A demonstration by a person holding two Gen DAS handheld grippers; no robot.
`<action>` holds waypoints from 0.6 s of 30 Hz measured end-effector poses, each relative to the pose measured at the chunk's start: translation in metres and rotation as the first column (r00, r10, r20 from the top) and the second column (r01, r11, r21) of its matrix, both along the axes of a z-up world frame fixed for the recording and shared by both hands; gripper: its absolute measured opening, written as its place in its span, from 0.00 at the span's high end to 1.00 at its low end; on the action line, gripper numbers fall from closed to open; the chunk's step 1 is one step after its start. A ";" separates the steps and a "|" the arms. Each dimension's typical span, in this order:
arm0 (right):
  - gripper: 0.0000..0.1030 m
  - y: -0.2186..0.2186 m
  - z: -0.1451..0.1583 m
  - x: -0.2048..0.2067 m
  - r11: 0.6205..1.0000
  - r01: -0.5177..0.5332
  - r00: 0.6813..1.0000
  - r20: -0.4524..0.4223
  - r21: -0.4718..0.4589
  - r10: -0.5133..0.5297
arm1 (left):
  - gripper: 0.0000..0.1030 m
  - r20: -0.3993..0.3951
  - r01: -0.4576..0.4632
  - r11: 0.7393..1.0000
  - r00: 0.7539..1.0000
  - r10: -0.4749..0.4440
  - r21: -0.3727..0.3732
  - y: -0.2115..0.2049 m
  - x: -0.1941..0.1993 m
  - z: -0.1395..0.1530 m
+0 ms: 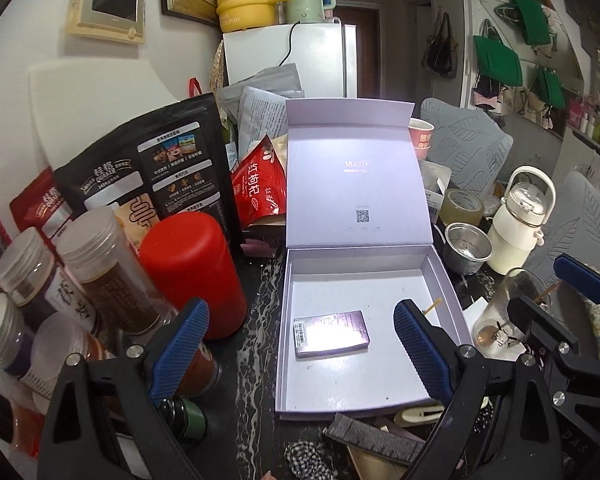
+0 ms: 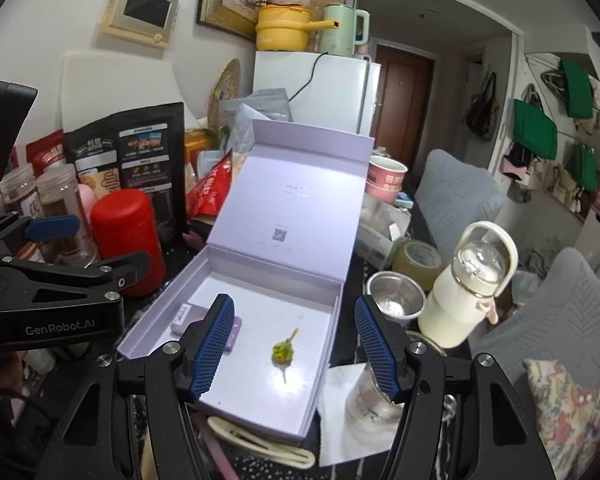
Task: Organize rigid objects
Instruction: 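Withdraw both grippers from the box toward the remaining items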
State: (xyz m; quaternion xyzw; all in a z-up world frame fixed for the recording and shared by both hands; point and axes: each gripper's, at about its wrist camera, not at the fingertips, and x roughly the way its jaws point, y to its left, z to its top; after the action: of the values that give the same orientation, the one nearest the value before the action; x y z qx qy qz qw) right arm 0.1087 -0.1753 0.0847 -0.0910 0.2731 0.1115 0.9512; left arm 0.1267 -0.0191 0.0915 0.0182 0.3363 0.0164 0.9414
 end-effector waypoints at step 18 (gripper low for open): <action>0.37 0.001 0.008 -0.089 1.000 0.016 0.999 0.038 0.015 -0.017 | 0.08 0.023 0.010 1.000 1.000 -0.010 -0.027 0.011 -0.087 0.000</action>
State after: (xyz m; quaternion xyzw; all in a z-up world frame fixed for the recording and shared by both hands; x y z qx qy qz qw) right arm 0.0198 -0.1747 0.0929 -0.0836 0.2549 0.1038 0.9577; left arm 0.0395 -0.0078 0.0913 0.0071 0.3258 0.0073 0.9454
